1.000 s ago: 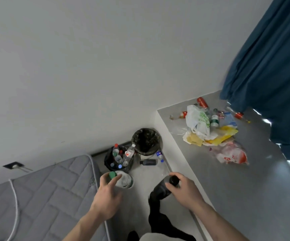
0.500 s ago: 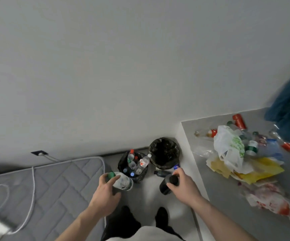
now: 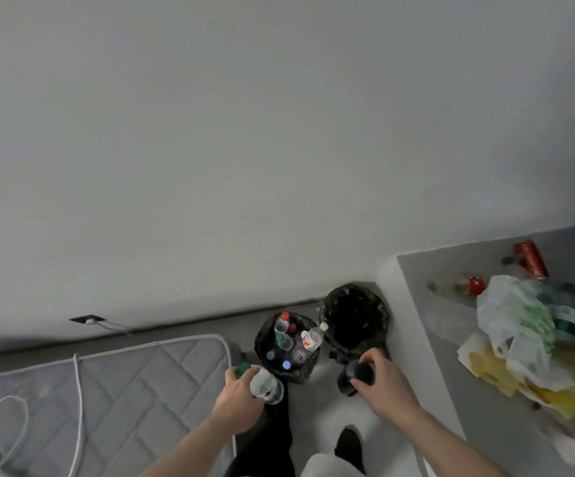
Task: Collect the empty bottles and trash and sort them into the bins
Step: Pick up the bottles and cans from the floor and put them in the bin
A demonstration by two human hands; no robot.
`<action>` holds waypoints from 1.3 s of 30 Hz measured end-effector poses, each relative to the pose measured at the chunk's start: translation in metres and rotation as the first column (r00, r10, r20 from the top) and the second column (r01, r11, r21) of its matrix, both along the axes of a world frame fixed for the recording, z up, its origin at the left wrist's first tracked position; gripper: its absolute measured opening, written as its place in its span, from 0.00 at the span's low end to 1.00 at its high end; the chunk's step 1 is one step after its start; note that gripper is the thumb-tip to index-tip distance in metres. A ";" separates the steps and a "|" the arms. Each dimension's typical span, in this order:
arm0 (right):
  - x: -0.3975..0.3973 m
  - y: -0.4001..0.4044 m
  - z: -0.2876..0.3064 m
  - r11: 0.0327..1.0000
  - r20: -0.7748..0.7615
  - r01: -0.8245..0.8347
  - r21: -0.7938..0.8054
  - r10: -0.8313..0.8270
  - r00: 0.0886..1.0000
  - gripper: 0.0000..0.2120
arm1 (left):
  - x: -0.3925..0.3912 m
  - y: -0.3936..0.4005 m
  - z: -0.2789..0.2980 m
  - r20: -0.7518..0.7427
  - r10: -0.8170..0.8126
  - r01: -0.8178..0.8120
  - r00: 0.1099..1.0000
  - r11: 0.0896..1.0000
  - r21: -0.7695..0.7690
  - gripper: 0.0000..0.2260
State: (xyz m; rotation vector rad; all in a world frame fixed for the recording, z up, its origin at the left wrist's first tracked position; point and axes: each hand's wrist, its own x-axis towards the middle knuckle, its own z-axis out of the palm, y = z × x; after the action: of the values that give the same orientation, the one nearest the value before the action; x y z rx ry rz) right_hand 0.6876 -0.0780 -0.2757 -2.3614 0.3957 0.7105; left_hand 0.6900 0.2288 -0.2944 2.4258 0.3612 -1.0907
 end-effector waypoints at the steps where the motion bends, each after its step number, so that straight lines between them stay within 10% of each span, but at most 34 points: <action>1: 0.009 0.006 -0.005 1.000 0.003 0.010 -0.005 -0.010 1.000 0.16 | 0.012 0.006 -0.010 -0.013 -0.013 0.013 1.000 1.000 0.004 0.27; 21: 0.128 0.080 -0.279 0.995 -0.047 0.091 0.044 -0.089 0.995 0.16 | 0.151 0.015 -0.302 -0.036 -0.126 0.127 0.991 0.992 0.019 0.12; 39: 0.151 0.096 -0.350 0.995 -0.106 0.099 0.032 -0.095 0.990 0.15 | 0.147 0.033 -0.343 0.153 0.104 -0.084 0.983 0.988 -0.132 0.05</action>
State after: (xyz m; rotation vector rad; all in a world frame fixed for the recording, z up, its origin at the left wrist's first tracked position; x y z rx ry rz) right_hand 0.8383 0.0179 -0.6257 -2.2597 0.5346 0.7909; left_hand 0.8374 0.2614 -0.6374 2.3402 0.3405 -0.8456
